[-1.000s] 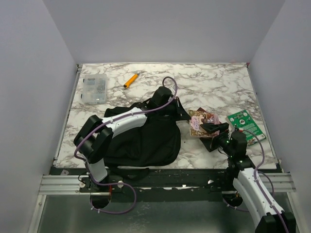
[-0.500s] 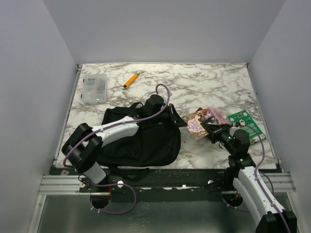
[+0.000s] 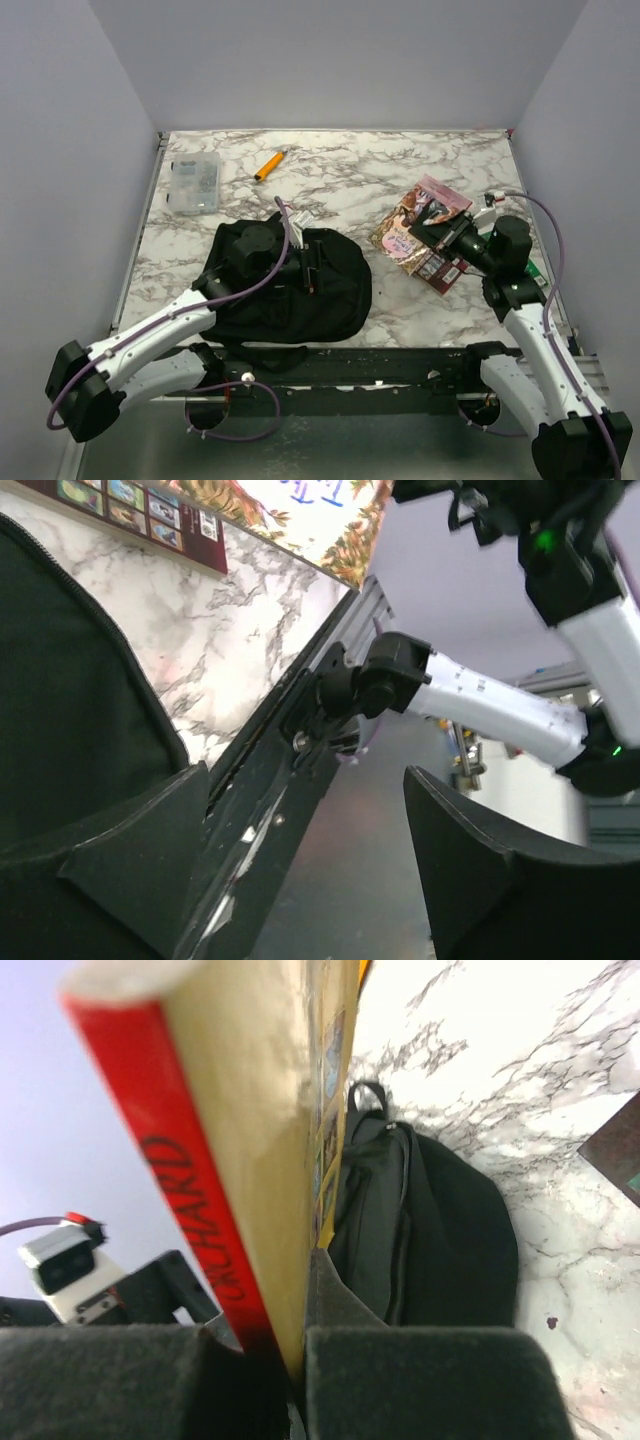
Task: Pack the student bag
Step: Pick up the book from the center of the board.
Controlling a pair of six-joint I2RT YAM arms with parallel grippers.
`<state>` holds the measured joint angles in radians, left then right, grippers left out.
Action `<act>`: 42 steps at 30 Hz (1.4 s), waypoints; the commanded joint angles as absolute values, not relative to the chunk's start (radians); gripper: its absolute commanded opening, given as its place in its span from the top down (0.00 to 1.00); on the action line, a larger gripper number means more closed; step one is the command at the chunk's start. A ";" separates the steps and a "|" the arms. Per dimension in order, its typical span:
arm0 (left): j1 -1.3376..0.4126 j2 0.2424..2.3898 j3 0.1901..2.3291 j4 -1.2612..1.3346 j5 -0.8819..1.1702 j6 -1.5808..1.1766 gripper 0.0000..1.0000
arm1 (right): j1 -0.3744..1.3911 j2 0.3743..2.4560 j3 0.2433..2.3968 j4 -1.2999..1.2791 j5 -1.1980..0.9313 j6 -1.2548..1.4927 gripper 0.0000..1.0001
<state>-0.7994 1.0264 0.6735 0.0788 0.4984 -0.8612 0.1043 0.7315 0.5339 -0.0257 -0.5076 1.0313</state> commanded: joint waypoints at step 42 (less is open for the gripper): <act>-0.365 0.584 0.624 -0.039 0.824 -1.022 0.19 | 0.745 1.468 0.817 0.938 -1.024 1.249 1.00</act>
<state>-0.3729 0.5640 0.6361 -0.2104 0.7094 -0.9199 0.7292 1.4410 0.8455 0.6884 -0.9707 1.1301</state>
